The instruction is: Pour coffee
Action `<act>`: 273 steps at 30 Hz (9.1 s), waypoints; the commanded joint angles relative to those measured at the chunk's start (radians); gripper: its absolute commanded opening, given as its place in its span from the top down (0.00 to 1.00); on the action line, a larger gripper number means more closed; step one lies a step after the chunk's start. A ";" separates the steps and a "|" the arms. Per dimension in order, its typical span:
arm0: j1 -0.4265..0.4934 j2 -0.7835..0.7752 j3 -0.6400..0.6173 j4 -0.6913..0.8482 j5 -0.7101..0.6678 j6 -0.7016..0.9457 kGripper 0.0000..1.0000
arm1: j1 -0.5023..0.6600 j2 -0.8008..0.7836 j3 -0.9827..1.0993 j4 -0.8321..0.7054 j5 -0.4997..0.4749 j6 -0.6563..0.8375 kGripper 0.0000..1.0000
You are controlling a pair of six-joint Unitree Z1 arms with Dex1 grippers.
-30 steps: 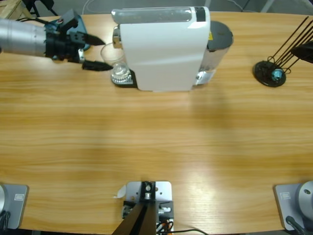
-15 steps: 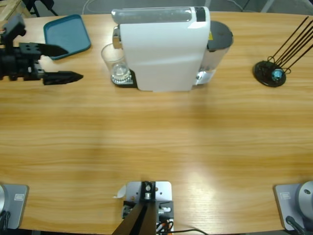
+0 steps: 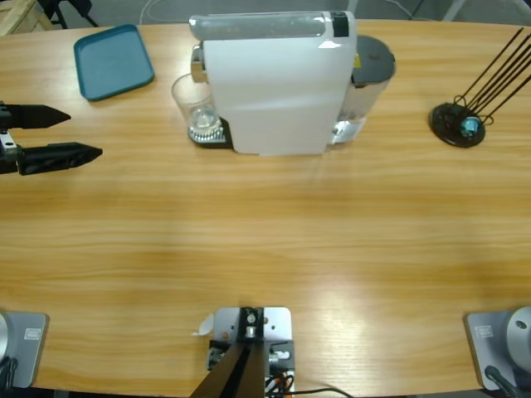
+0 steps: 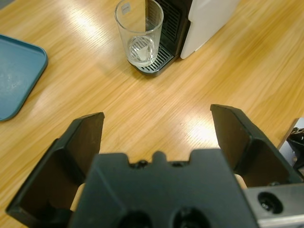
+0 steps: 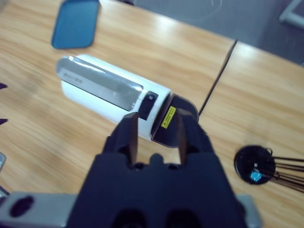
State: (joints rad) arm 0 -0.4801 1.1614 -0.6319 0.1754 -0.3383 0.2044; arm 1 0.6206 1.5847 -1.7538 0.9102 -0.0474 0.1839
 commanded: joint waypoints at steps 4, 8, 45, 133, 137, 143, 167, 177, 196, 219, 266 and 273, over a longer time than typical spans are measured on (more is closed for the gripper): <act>-0.012 -0.072 0.051 0.012 0.054 0.010 0.03 | -0.018 0.262 -0.175 0.114 0.090 -0.003 1.00; -0.026 -0.053 0.051 0.004 0.053 0.012 0.03 | -0.018 0.307 -0.188 0.134 0.092 -0.012 1.00; -0.026 -0.016 0.065 -0.057 0.053 0.013 0.03 | -0.027 0.342 -0.132 0.129 0.032 -0.052 1.00; -0.087 0.035 0.132 -0.157 0.054 0.005 0.03 | -0.001 -0.169 0.193 0.089 0.147 -0.034 0.00; -0.087 0.060 0.130 -0.165 0.055 0.004 0.03 | 0.004 -0.334 0.480 -0.123 0.223 -0.040 0.00; -0.087 0.033 0.137 -0.165 0.062 -0.016 0.03 | 0.035 -0.464 0.824 -0.368 0.212 -0.124 0.00; -0.087 0.090 0.136 -0.183 0.061 -0.013 0.03 | 0.067 -0.584 1.146 -0.704 0.127 -0.144 0.00; -0.098 0.122 0.140 -0.204 0.061 -0.017 0.03 | 0.068 -0.552 1.144 -0.682 0.126 -0.144 0.00; -0.100 0.046 0.101 -0.210 0.154 -0.101 0.00 | 0.068 -0.544 1.147 -0.691 0.057 -0.072 0.00; -0.061 -0.063 0.026 0.001 0.061 0.084 0.00 | 0.068 -0.582 1.154 -0.702 0.027 -0.046 0.00; -0.091 -0.018 0.004 0.039 0.077 0.092 0.00 | 0.079 -0.633 1.163 -0.712 0.015 -0.031 0.00; -0.091 -0.023 0.003 0.031 0.054 0.133 0.00 | 0.097 -0.639 1.165 -0.713 0.014 -0.038 0.00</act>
State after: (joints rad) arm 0 -0.5653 1.1179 -0.6572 0.2248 -0.2580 0.3006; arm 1 0.6947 0.9712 -0.6263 0.2041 -0.0145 0.1417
